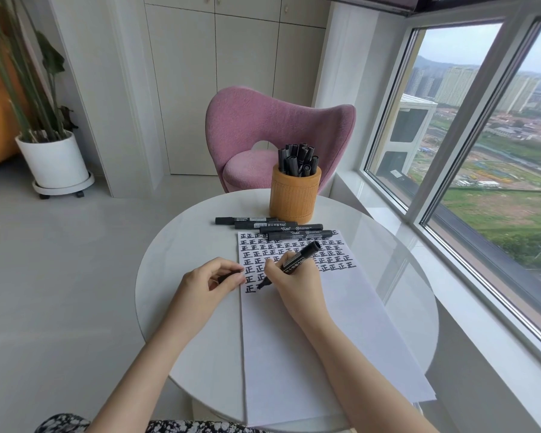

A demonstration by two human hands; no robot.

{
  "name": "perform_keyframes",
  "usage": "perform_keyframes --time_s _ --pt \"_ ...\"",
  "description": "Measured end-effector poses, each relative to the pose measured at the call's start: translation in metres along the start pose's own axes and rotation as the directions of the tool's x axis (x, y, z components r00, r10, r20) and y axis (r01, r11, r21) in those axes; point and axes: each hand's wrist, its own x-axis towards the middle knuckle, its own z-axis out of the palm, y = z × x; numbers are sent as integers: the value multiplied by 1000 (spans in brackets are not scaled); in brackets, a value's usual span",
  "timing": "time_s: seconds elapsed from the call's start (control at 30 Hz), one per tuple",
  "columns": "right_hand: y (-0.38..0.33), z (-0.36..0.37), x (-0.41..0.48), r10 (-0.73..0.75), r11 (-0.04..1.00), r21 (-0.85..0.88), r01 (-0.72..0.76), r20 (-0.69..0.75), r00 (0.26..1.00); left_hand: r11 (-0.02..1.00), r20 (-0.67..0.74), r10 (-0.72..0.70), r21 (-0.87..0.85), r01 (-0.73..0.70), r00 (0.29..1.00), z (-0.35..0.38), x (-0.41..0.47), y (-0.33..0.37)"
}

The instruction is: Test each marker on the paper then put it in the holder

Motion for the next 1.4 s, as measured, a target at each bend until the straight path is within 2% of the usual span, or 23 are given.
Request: perform_keyframes --time_s 0.57,0.97,1.13,1.23,1.33,1.4 --pt "0 0 -1 7 1000 16 -7 15 1000 1000 0 5 12 -5 1000 0 0 0" --pt "1 -1 1 6 1000 9 -6 -41 999 1000 7 7 4 -7 1000 -1 1 -2" --pt "0 -5 3 44 987 156 -31 -75 996 999 3 31 -16 -31 1000 -1 3 0" --pt "-3 -11 6 43 956 291 -32 -33 999 997 -6 32 -64 -32 999 -1 4 2" --pt "-10 -16 4 18 949 315 -15 -5 1000 995 -22 25 -96 -27 999 -3 5 2" --pt "-14 -15 4 70 919 390 -64 -1 998 994 -38 8 -111 -12 999 -4 5 1"
